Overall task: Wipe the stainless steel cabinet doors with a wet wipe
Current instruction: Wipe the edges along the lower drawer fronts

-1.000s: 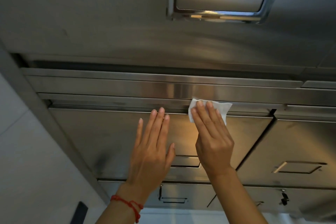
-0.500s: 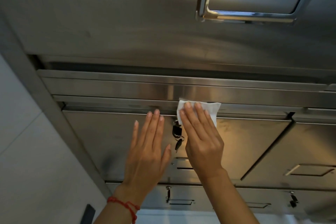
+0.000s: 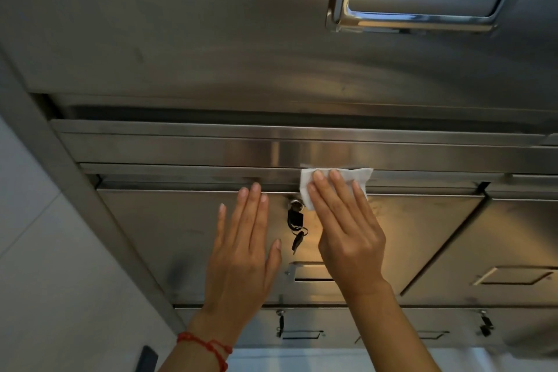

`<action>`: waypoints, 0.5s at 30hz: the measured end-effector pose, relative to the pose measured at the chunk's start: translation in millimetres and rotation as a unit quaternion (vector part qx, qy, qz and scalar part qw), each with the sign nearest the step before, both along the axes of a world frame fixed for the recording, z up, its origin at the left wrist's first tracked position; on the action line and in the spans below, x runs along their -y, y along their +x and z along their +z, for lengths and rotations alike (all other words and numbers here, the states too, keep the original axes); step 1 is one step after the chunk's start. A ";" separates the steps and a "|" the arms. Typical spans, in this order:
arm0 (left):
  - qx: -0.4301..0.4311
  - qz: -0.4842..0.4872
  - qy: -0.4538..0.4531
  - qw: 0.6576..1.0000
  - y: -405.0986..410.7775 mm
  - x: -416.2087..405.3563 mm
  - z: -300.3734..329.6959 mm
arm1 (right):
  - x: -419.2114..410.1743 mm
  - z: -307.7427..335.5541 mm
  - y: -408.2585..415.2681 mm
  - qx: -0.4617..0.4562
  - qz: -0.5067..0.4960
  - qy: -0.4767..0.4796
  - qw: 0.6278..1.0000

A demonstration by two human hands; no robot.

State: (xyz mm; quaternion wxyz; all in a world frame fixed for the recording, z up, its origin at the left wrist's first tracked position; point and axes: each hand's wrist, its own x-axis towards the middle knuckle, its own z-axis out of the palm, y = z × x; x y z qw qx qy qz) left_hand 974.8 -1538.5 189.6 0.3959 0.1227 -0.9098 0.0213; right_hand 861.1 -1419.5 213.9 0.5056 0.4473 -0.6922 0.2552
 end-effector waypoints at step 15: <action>-0.001 0.018 -0.005 1.000 0.5 -3.4 3.9 | 23.7 -0.3 14.5 0.011 0.022 -0.005 1.000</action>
